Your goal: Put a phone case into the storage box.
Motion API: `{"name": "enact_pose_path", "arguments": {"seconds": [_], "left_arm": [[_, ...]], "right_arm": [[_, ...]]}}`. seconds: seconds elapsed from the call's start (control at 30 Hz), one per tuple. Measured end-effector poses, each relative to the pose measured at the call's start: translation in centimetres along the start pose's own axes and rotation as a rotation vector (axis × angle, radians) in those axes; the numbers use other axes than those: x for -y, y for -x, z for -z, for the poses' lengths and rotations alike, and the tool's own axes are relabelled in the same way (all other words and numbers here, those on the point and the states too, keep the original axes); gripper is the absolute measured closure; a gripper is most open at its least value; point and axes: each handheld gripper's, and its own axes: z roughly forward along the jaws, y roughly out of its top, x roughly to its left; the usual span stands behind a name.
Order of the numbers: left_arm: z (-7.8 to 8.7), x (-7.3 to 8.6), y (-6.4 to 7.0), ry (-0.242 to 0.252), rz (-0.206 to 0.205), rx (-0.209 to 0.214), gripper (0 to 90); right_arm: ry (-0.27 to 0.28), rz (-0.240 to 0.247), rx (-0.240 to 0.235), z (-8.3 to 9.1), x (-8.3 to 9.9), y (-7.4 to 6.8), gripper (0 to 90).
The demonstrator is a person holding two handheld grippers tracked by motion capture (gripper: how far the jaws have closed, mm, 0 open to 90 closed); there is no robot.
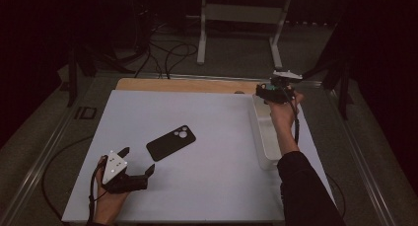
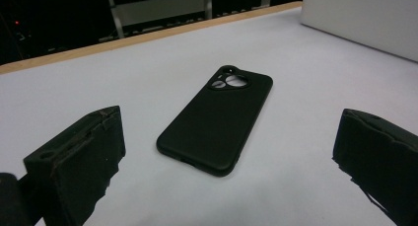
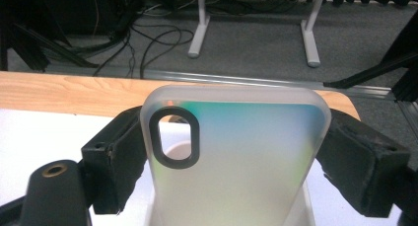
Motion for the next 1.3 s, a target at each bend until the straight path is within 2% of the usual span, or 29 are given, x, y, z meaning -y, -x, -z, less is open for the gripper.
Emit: {"name": "enact_pose_path", "arguments": {"seconds": [0.33,0.57,0.97,1.17,1.3], "left_arm": [[0.1,0.0,0.0,0.001,0.0,-0.001,0.2],[0.1,0.0,-0.1,0.001,0.001,-0.002,0.2],[0.1,0.0,-0.1,0.003,0.006,-0.003,0.2],[0.1,0.0,0.0,0.0,0.001,-0.002,0.2],[0.0,0.0,0.0,-0.002,0.001,0.0,0.2]], "right_arm": [[-0.024,-0.007,0.01,-0.9,0.9,-0.1,16.1],[-0.047,0.02,0.031,-1.5,1.1,-0.4,16.0],[-0.063,-0.005,0.058,-1.6,1.2,-0.4,16.0],[-0.07,0.008,0.064,-1.0,0.9,-0.6,16.0],[-0.102,0.033,0.069,-1.3,1.1,-0.8,15.9]]}}
